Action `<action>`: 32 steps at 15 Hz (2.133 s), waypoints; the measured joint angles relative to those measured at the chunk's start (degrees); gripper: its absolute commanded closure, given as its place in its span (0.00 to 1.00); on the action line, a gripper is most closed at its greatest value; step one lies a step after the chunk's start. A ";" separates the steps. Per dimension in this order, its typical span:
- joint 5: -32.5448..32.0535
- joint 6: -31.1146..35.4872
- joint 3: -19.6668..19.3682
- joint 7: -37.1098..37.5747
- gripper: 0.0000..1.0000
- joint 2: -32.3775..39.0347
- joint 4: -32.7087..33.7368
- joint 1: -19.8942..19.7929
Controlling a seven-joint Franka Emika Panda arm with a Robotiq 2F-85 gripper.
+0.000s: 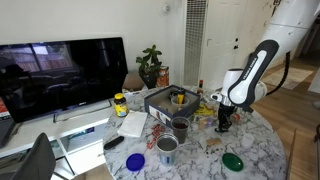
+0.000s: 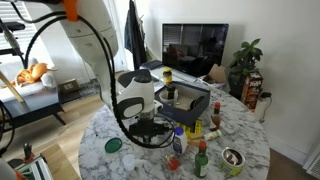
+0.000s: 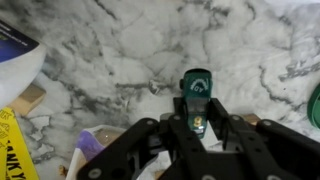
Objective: Place the toy car on two stacked blocks
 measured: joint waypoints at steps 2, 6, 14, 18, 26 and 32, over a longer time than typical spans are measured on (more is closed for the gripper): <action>0.00 0.01 0.03 0.61 0.25 0.44 0.13 0.06; -0.62 1.30 0.19 2.05 0.00 -0.83 0.00 0.62; 0.50 2.21 7.93 6.58 0.00 -5.62 0.69 0.38; 0.93 2.21 10.35 6.65 0.00 -4.84 1.58 0.07; 0.50 3.40 10.00 6.64 0.00 -3.22 2.40 -0.43; -1.47 7.40 9.01 6.83 0.00 -0.62 3.92 -0.46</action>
